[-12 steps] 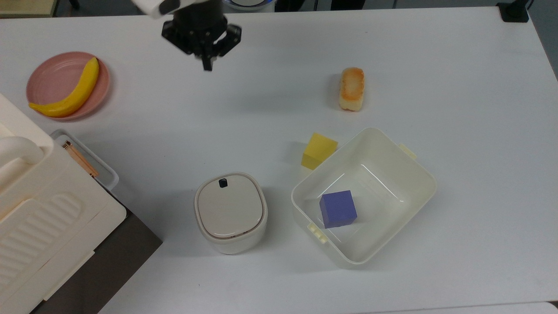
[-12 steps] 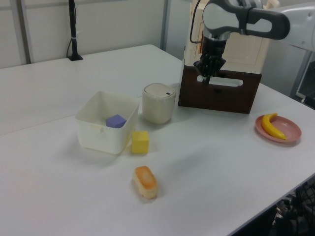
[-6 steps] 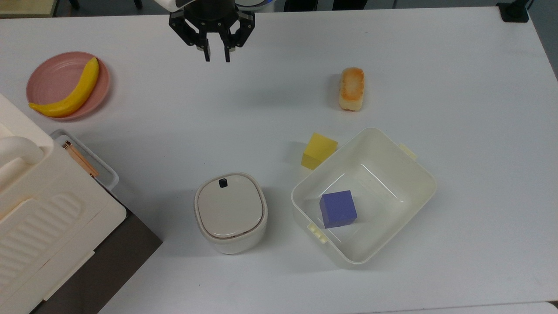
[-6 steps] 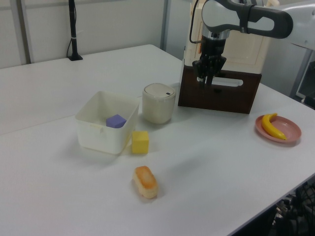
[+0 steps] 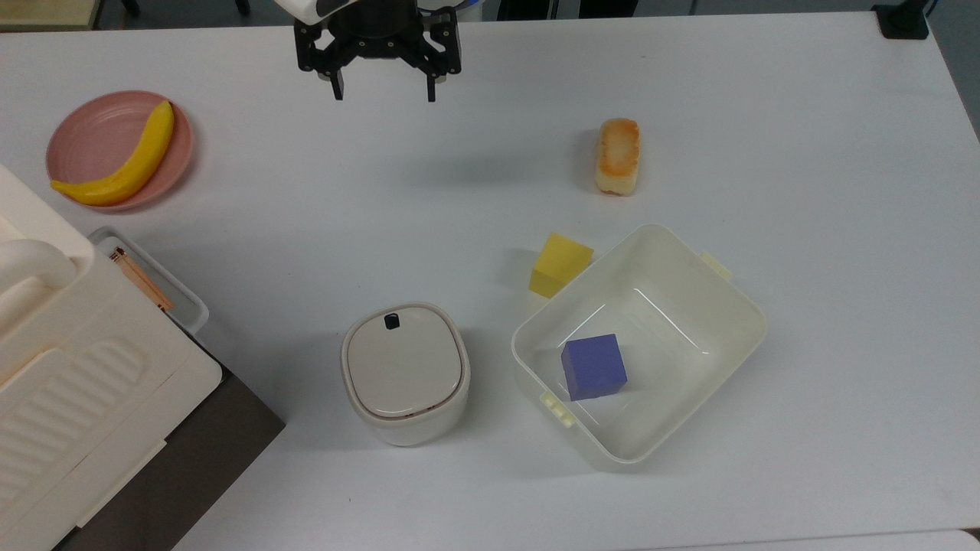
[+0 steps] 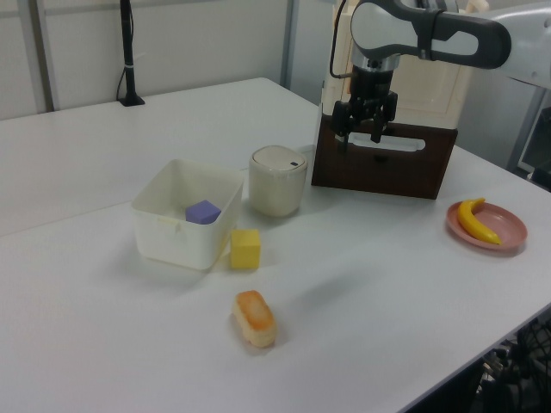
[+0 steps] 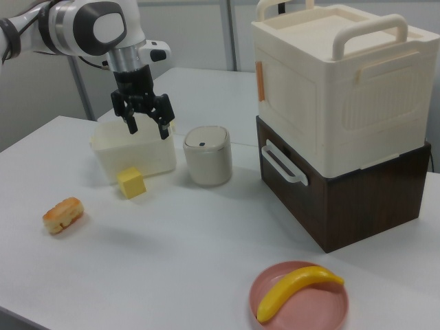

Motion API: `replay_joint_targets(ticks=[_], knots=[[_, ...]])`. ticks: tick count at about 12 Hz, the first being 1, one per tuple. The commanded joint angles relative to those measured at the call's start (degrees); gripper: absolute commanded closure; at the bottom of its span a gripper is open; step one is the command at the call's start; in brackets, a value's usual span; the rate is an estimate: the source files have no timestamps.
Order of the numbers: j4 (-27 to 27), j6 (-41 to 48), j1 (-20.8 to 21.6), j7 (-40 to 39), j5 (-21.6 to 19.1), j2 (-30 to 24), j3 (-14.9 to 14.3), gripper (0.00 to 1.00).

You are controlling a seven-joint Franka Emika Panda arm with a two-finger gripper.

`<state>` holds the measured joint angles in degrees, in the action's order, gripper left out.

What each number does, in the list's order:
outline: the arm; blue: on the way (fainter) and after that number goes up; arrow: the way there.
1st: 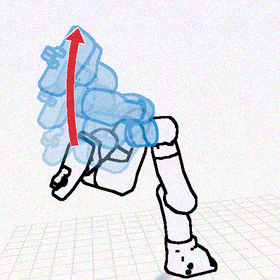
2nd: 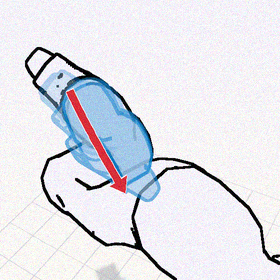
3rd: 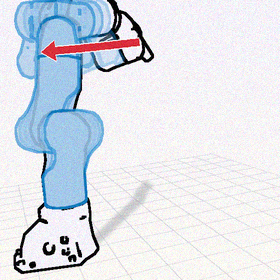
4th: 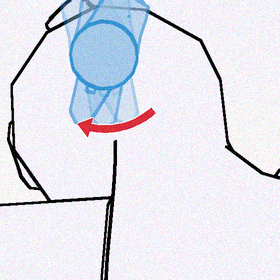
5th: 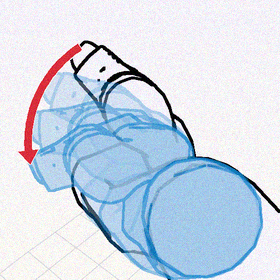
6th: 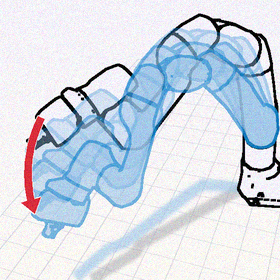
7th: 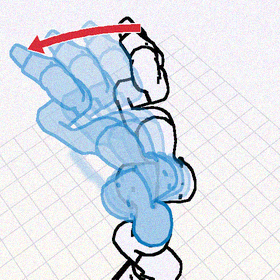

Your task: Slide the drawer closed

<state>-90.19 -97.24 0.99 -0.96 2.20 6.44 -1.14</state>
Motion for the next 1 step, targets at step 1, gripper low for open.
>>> replay_joint_targets(ticks=[1], knots=[[-0.69, 0.47, 0.68, -0.54, 0.7, -1.35, -1.15, 0.0]])
